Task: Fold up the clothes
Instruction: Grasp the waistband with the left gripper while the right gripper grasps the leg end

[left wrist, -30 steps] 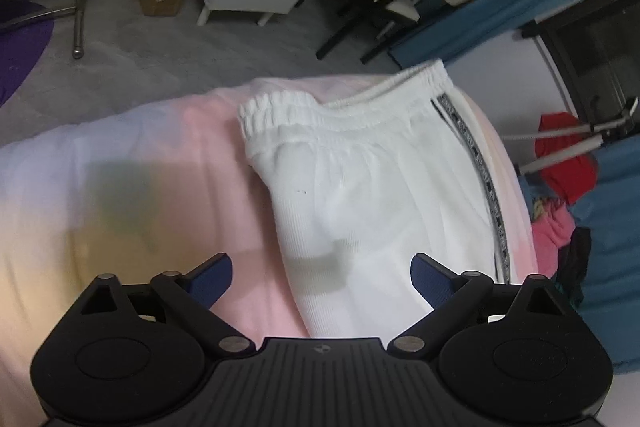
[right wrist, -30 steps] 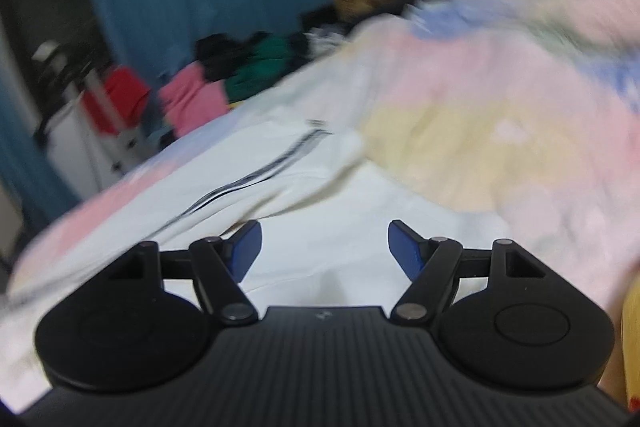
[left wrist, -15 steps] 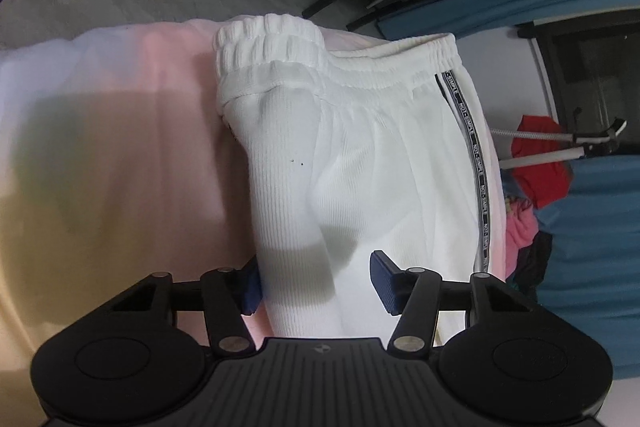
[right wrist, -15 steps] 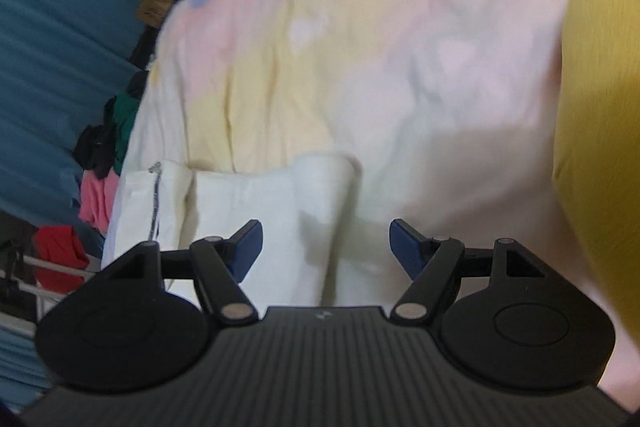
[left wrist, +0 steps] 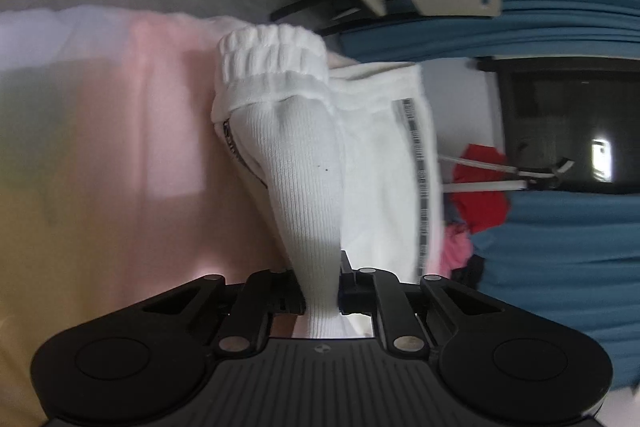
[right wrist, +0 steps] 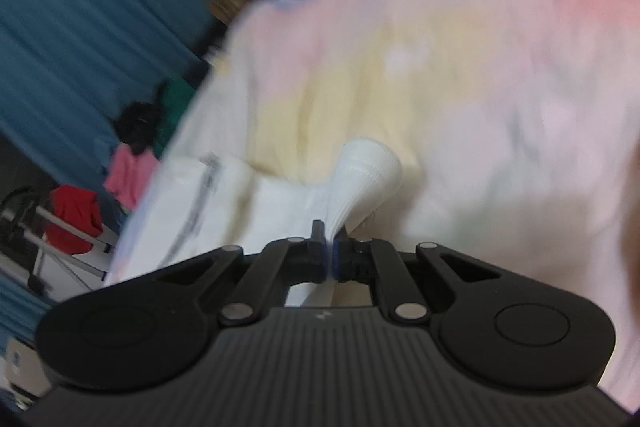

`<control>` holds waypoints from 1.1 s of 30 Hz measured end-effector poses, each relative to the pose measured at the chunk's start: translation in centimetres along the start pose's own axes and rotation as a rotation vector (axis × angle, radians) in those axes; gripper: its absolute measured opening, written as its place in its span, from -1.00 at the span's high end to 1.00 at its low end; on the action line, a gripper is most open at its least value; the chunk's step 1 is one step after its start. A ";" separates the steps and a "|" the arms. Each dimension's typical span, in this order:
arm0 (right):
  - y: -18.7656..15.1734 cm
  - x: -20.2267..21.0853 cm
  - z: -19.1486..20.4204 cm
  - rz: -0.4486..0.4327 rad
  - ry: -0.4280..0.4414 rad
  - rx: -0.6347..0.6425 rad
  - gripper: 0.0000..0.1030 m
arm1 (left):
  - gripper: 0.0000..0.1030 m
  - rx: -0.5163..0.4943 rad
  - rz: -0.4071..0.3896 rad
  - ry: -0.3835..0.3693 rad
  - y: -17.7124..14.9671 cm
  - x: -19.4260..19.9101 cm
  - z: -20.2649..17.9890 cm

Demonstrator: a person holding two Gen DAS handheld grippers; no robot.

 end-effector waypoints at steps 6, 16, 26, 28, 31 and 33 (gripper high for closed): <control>2.1 2.3 2.3 -0.098 0.040 0.043 0.89 | 0.80 -0.092 -0.050 -0.074 0.6 2.6 -2.7; 6.9 -5.7 12.3 -0.122 0.061 0.200 0.89 | 0.79 -0.205 -0.088 -0.106 4.3 -0.4 -14.9; 6.6 -26.3 21.4 -0.062 -0.083 0.433 0.89 | 0.79 -0.295 -0.123 0.072 9.0 -18.9 -25.4; 5.3 -30.2 21.6 -0.034 -0.118 0.473 0.89 | 0.78 -0.301 -0.115 0.133 9.6 -22.6 -25.8; 3.9 -33.9 20.7 0.023 -0.159 0.506 0.88 | 0.78 -0.328 -0.109 0.171 9.6 -24.6 -25.9; 3.1 -35.7 20.1 0.053 -0.176 0.515 0.87 | 0.75 -0.347 -0.105 0.187 9.4 -25.3 -26.0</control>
Point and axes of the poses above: each gripper's, at about its wrist camera, not at the fingertips, and x roughly against the way its jaws point, z to its left, y to its top, the point moved 4 cm from there along -x, roughly the way its jaws point, and after that the axes turned 11 degrees about y, right-handed, at the moved point
